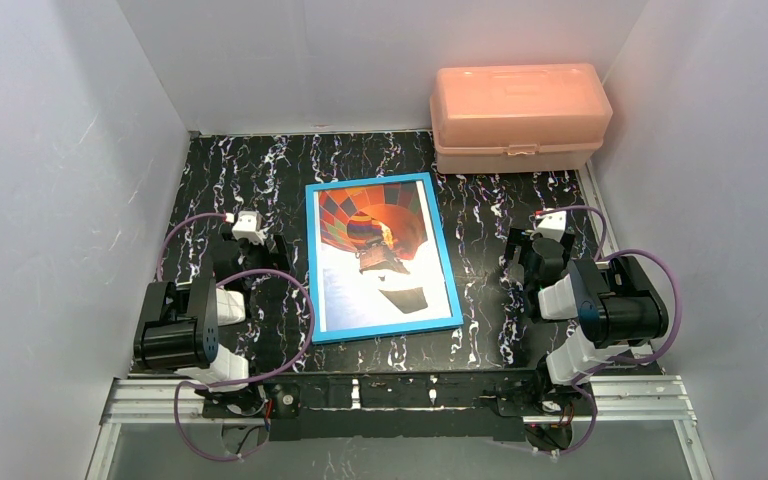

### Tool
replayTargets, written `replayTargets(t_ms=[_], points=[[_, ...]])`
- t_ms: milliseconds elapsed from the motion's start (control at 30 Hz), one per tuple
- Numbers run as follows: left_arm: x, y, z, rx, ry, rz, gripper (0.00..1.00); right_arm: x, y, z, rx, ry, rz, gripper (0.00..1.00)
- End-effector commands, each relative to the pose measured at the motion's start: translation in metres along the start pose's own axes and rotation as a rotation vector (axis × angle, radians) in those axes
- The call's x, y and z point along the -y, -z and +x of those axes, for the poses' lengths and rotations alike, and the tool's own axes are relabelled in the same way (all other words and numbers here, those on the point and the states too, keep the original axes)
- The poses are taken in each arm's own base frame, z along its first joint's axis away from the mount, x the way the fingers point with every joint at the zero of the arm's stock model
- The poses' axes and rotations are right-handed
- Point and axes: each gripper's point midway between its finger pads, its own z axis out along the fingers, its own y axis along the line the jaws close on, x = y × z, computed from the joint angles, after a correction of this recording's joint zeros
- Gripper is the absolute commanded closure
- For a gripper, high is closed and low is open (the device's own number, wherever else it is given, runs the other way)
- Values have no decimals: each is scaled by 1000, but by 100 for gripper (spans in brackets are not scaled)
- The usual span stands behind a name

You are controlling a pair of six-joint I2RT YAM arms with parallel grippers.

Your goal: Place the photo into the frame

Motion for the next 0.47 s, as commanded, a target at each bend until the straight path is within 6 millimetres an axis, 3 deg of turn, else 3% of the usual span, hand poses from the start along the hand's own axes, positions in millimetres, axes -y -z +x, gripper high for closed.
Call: replayTargets(t_ms=[0,433], points=[[-1,-3,-9,23,-20,-9,2,0,-2,-15,47,-11,0,1],[1,-4,-9,16,-30,-15,2,-1,-2,-17,65,-16,-2,1]])
